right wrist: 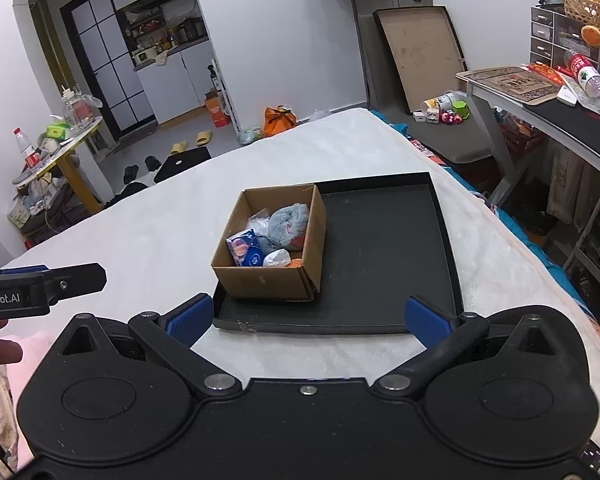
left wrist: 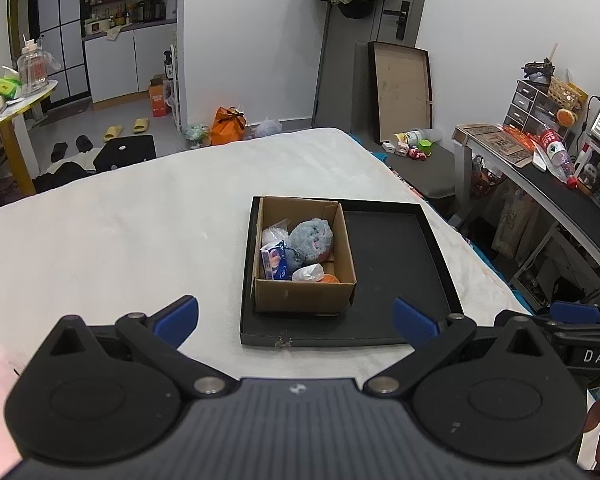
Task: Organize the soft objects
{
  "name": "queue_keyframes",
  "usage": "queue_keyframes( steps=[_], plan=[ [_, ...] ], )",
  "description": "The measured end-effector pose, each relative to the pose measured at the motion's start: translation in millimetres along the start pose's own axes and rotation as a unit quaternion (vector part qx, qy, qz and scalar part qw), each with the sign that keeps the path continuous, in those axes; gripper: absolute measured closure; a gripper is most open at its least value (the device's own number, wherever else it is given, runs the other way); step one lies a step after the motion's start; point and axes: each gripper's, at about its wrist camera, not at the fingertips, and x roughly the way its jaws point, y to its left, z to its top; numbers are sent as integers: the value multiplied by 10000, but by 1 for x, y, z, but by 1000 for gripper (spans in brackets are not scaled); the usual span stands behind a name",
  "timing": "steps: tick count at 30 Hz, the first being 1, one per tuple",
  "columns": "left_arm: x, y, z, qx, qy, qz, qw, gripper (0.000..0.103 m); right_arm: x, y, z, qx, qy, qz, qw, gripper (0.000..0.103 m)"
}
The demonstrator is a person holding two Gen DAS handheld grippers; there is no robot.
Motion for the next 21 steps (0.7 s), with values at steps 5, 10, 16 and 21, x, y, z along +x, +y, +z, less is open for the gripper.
queue_keyframes(
  steps=[5, 10, 16, 21],
  plan=[
    [-1, 2, -3, 48, -2, 51, 10000, 0, -3, 5, 2, -74, -18, -2, 10000, 0],
    [-1, 9, -6, -12, 42, 87, 10000, 0, -1, 7, 1, -84, 24, -14, 10000, 0],
    [-2, 8, -6, 44, 42, 90, 9999, 0, 0, 12, 0, -123, 54, -29, 9999, 0],
    [-3, 8, -6, 67, 25, 98, 9999, 0, 0, 13, 1, -125, 64, -37, 9999, 0]
  ],
)
